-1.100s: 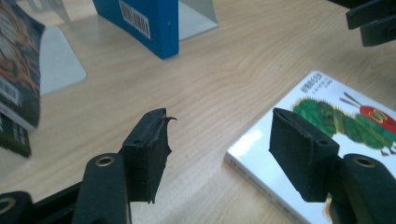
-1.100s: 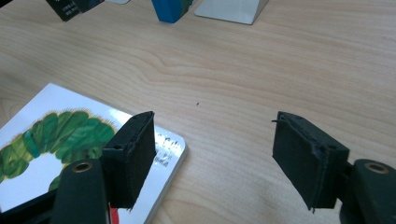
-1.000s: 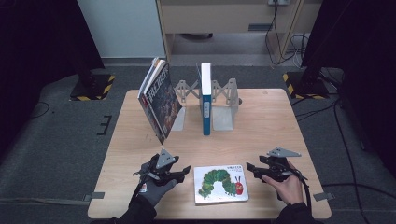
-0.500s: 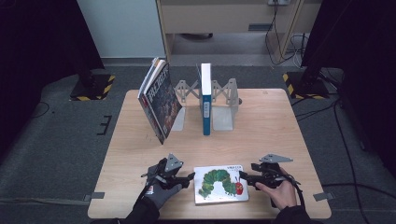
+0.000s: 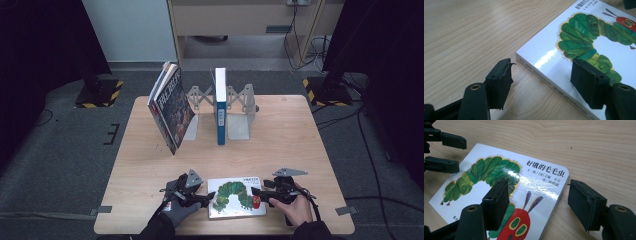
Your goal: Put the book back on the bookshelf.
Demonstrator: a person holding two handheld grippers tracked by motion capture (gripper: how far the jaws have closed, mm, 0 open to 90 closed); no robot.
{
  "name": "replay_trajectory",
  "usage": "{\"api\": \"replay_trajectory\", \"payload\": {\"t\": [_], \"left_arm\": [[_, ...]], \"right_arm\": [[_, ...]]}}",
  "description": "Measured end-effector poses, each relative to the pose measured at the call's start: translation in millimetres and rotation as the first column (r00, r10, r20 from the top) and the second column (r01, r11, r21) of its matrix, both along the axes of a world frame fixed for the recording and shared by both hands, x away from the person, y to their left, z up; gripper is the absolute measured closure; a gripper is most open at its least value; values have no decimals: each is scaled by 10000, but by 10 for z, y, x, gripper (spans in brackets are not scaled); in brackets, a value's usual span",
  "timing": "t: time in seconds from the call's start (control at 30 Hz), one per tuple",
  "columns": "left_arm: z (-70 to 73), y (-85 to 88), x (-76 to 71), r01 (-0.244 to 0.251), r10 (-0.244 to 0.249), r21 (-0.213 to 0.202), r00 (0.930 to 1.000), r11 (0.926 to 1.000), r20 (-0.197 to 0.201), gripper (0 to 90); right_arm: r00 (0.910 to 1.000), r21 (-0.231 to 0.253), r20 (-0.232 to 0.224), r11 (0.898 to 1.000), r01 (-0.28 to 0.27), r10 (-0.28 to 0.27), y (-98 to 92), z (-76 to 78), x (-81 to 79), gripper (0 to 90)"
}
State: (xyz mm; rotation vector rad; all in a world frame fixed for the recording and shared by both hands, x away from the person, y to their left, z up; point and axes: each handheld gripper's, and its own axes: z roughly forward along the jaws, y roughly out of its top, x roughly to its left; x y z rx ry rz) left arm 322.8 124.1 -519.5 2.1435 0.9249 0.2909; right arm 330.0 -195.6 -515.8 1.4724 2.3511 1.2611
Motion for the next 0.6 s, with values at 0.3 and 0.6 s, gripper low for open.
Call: {"api": "replay_trajectory", "payload": {"t": [0.3,0.6], "left_arm": [[-29,-25,16,-23,20,-246,9999,9997,-124,301],[-70,-55,9,-33,28,-549,9999,9985,-106,288]], "right_arm": [[9994,99,-327,9999,-62,65,21,-45,20,337],[9990,83,-439,9999,-126,129,51,-83,38,336]]}}
